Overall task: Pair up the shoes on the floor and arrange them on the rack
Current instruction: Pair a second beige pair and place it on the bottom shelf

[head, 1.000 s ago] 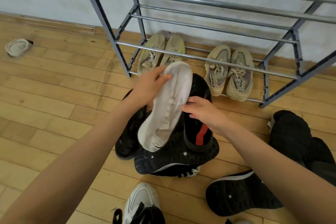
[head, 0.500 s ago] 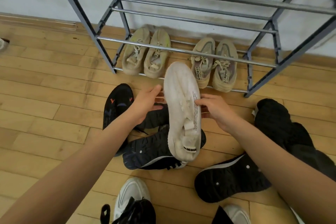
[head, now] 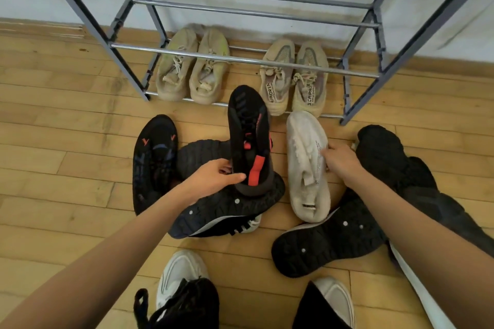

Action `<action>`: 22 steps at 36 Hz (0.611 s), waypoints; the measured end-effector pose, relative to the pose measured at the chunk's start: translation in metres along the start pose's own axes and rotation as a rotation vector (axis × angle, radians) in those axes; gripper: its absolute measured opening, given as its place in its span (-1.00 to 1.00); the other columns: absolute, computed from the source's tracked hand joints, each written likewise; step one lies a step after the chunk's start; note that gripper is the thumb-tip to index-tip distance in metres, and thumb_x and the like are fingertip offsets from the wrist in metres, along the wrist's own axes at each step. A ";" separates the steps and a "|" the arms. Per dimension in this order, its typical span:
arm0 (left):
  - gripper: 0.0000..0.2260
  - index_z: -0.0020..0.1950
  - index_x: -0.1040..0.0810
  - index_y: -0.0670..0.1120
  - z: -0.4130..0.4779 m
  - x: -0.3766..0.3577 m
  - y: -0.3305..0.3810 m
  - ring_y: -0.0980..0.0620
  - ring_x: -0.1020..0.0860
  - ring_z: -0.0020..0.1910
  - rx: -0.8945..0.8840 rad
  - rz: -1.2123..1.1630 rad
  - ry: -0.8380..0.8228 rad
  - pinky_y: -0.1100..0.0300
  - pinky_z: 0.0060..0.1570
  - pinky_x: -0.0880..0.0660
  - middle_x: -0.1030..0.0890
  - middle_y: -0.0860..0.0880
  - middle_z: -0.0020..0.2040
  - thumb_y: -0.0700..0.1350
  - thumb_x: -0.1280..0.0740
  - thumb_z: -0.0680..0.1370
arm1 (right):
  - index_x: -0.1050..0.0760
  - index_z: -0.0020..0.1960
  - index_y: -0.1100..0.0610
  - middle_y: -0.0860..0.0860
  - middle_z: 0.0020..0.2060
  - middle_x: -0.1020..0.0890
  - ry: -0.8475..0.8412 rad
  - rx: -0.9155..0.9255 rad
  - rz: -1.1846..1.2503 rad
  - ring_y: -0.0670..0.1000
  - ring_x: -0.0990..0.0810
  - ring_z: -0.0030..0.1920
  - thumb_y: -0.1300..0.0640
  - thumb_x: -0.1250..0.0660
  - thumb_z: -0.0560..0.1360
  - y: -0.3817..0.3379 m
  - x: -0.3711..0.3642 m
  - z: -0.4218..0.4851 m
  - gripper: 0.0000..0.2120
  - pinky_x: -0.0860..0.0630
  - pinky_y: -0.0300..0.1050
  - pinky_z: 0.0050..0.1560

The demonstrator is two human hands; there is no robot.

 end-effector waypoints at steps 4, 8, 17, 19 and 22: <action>-0.42 0.29 -0.44 0.06 -0.008 -0.003 -0.010 0.12 -0.39 0.20 -0.032 0.033 -0.054 0.22 0.22 -0.33 -0.41 0.10 0.20 0.20 -0.47 0.33 | -0.42 0.19 0.25 0.25 0.12 -0.48 0.075 0.154 -0.413 0.21 -0.44 0.15 0.16 -0.19 0.53 -0.022 -0.005 -0.003 -0.73 -0.39 0.04 0.12; -0.16 0.43 -0.27 0.06 -0.013 -0.004 -0.024 0.01 -0.23 0.36 -0.062 0.283 -0.066 0.05 0.41 -0.24 -0.26 0.02 0.34 0.20 -0.53 0.24 | -0.23 0.41 0.20 0.21 0.31 -0.35 0.197 0.452 -0.438 0.23 -0.28 0.33 0.09 -0.25 0.52 -0.068 -0.016 -0.025 -0.50 -0.26 0.04 0.28; -0.09 0.50 -0.01 0.08 -0.025 -0.016 -0.033 -0.04 -0.35 0.31 -0.254 0.677 0.096 0.06 0.22 -0.45 -0.29 -0.04 0.39 0.14 -0.44 0.28 | -0.27 0.36 0.18 0.09 0.19 -0.53 -0.187 0.351 -0.207 0.11 -0.54 0.15 -0.09 -0.34 0.45 -0.099 -0.085 -0.046 -0.40 -0.46 -0.07 0.02; -0.10 0.49 -0.05 0.08 -0.026 -0.013 -0.033 -0.01 -0.38 0.30 -0.266 0.647 0.109 0.12 0.19 -0.46 -0.31 -0.01 0.39 0.14 -0.43 0.26 | -0.32 0.25 0.22 0.12 -0.01 -0.58 -0.190 0.258 -0.173 0.11 -0.60 -0.13 0.02 -0.34 0.44 -0.096 -0.084 -0.042 -0.52 -0.50 -0.09 -0.20; -0.09 0.48 -0.07 0.06 -0.026 -0.011 -0.034 -0.01 -0.41 0.27 -0.263 0.626 0.079 0.17 0.14 -0.45 -0.31 -0.01 0.40 0.12 -0.44 0.23 | -0.45 0.03 0.21 0.10 -0.24 -0.60 -0.239 0.176 -0.122 0.06 -0.59 -0.38 0.10 -0.32 0.42 -0.094 -0.084 -0.041 -0.75 -0.53 -0.14 -0.42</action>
Point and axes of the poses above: each hand's wrist, its own z-axis towards the middle knuckle, its own x-axis out of the back of the hand, y = z × x, the point moved 9 cm from there along z, towards the middle knuckle
